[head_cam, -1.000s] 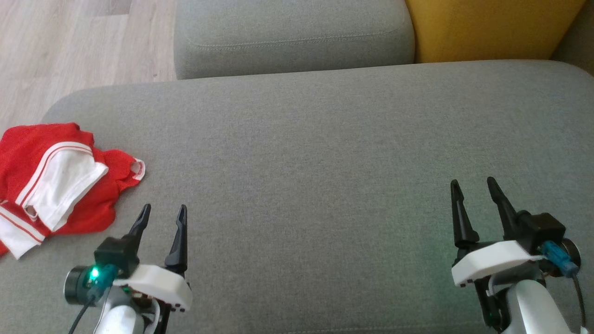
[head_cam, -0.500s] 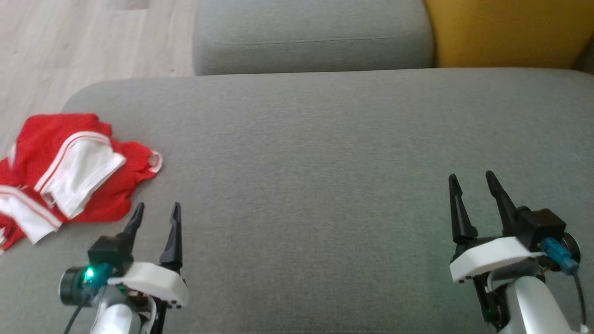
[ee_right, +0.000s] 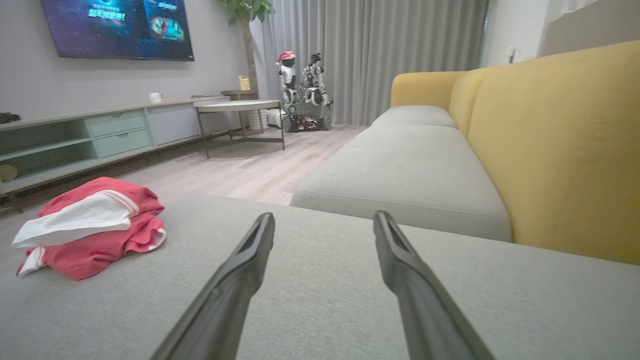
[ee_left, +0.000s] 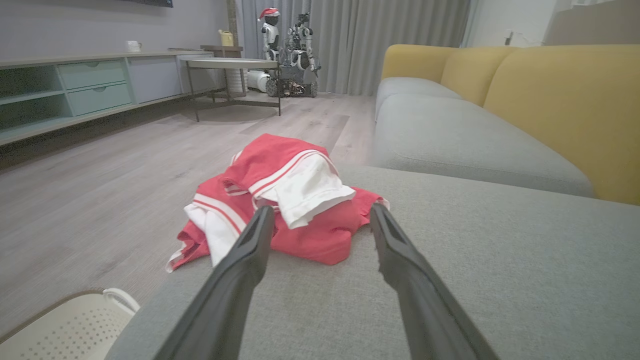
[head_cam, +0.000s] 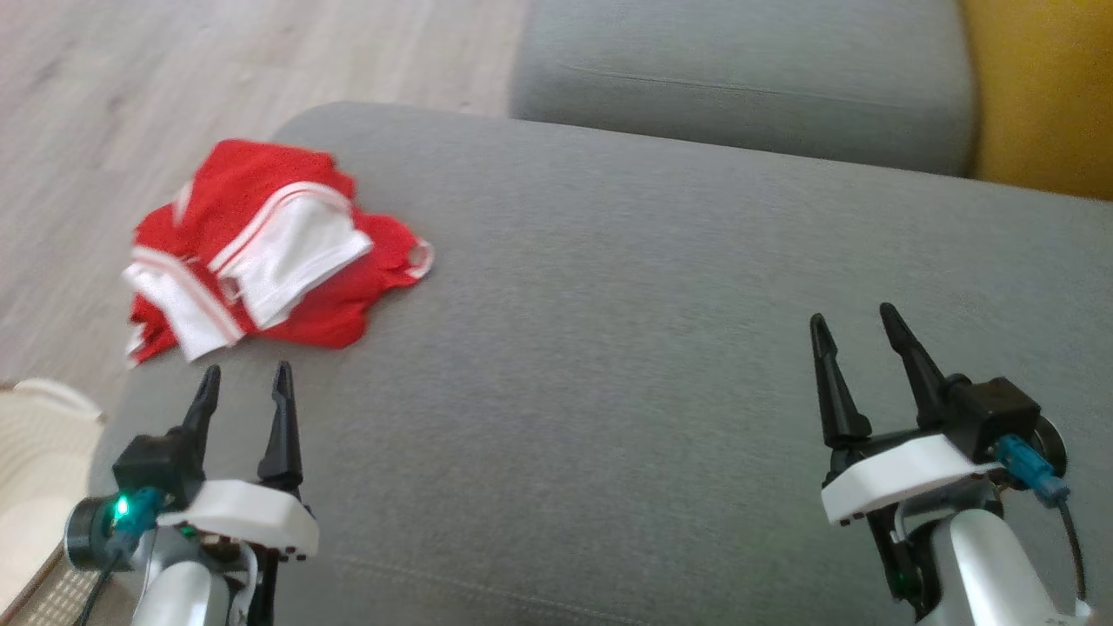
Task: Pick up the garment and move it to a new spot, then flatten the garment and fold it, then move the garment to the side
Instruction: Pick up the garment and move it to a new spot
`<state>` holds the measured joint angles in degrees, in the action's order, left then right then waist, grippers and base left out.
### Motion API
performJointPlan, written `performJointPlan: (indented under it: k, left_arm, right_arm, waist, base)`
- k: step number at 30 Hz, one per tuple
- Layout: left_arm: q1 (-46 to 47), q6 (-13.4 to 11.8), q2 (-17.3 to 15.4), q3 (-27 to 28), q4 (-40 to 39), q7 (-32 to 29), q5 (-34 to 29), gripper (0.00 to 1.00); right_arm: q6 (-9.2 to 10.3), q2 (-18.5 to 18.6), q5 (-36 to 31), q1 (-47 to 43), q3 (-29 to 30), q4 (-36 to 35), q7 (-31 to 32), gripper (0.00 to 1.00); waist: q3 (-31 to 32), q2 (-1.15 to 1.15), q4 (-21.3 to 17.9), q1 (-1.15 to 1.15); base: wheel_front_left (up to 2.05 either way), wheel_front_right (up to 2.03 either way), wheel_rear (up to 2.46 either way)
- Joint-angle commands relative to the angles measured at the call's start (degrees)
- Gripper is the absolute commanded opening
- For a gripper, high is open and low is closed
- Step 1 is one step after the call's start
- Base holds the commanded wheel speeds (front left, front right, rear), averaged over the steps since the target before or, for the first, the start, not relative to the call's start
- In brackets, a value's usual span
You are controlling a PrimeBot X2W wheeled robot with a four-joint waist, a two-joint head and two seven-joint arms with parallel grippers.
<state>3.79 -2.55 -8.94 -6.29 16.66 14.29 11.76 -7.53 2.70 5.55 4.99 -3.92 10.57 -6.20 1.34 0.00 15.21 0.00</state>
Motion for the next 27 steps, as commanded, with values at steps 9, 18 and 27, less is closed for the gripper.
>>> performJointPlan:
  k: [9,18,27]
  left_arm:
    - [2.99,-0.34,-1.70,3.39,-2.95,0.71,0.67,1.00]
    - [3.08,-0.62,-1.57,3.56,-3.29,0.71,0.52,1.00]
    - [3.65,-0.43,-1.51,3.74,-3.79,0.71,0.41,1.00]
  right_arm:
    - [0.04,0.18,0.16,0.63,-2.33,-3.56,0.27,1.00]
    - [0.04,0.18,0.21,0.47,-2.35,-3.85,0.59,1.00]
    - [0.04,0.18,0.15,0.79,-2.25,-4.03,0.86,1.00]
  waist:
    - [-0.43,0.00,6.70,0.00]
    - [-0.60,0.00,7.74,0.00]
    - [-1.33,0.00,7.95,0.00]
  base:
    - [0.00,0.00,0.00]
    - [0.00,0.00,0.00]
    - [0.00,0.00,0.00]
